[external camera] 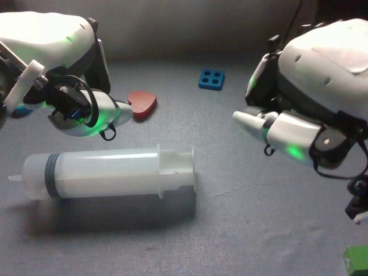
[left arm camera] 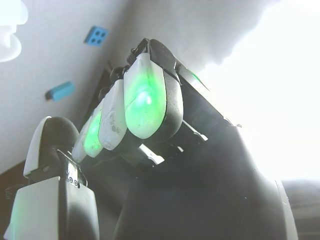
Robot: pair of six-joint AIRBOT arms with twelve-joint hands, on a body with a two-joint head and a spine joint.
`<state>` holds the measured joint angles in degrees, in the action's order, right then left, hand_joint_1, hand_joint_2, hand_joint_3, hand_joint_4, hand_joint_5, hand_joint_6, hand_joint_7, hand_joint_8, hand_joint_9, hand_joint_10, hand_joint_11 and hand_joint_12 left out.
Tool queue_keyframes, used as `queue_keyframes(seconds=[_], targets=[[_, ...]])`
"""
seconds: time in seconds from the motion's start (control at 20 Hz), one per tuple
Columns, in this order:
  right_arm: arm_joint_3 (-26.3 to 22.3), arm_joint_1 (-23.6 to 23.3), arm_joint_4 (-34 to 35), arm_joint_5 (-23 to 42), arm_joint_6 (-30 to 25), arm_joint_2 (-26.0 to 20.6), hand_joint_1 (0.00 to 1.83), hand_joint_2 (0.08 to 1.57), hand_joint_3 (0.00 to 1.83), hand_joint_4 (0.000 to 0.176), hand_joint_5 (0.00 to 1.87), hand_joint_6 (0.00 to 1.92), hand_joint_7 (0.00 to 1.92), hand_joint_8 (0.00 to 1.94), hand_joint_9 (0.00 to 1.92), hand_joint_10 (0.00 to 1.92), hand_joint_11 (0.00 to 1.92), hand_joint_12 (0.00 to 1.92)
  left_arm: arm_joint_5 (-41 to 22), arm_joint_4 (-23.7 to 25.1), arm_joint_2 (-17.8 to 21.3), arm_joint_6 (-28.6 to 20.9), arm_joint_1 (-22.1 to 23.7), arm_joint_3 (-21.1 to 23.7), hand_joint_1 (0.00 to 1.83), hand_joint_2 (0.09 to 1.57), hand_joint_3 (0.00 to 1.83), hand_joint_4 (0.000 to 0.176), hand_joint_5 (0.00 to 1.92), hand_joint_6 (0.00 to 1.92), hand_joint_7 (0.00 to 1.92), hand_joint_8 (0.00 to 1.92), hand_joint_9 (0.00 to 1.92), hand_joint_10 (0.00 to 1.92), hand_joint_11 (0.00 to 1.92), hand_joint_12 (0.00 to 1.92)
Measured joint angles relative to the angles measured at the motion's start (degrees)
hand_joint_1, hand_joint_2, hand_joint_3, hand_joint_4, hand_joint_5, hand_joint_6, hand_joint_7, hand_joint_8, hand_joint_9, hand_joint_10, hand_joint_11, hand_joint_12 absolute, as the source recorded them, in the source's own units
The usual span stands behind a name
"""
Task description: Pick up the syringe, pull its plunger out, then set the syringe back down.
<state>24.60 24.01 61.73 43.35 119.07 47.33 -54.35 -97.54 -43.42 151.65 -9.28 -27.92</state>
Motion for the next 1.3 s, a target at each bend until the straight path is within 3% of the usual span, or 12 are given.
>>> queue_keyframes(seconds=[0.25,0.7,0.95,1.15,1.3], targets=[[-0.11,2.03,0.70,0.96,-0.20,-0.59,0.00,1.00,0.01,0.000,0.03,0.00,0.03,0.00,0.01,0.00,0.00,0.29,-0.31,-0.70,0.00,-0.04,0.00,0.13,0.16,1.07,0.01,0.000,0.17,0.00,0.11,0.00,0.06,0.01,0.00,0.36],[-0.11,3.08,0.39,2.80,-0.11,-0.59,0.00,1.01,0.00,0.000,0.01,0.00,0.01,0.00,0.00,0.00,0.00,0.26,-0.17,-0.50,0.00,1.11,-0.90,0.20,0.17,1.06,0.00,0.000,0.17,0.00,0.12,0.00,0.07,0.00,0.00,0.39],[0.50,3.91,0.37,2.01,-3.56,-0.59,0.00,1.03,0.00,0.000,0.04,0.01,0.05,0.00,0.03,0.00,0.00,0.41,-0.76,1.53,-0.02,0.81,-4.72,0.59,0.49,0.99,0.00,0.000,0.18,0.00,0.14,0.00,0.09,0.00,0.00,0.44],[1.86,4.22,-0.59,1.60,-7.67,-0.59,0.01,1.03,0.00,0.000,0.06,0.01,0.06,0.00,0.05,0.00,0.00,0.43,-3.78,4.63,-1.27,-6.45,-10.58,0.90,0.80,0.93,0.00,0.000,0.13,0.00,0.06,0.00,0.03,0.00,0.00,0.31],[3.30,6.82,-6.10,1.20,-14.10,-0.59,0.04,1.02,0.00,0.000,0.07,0.01,0.07,0.00,0.05,0.00,0.00,0.41,-7.93,8.63,-3.67,-11.13,-16.06,0.79,0.82,0.97,0.01,0.000,0.08,0.00,0.03,0.00,0.02,0.00,0.00,0.24]])
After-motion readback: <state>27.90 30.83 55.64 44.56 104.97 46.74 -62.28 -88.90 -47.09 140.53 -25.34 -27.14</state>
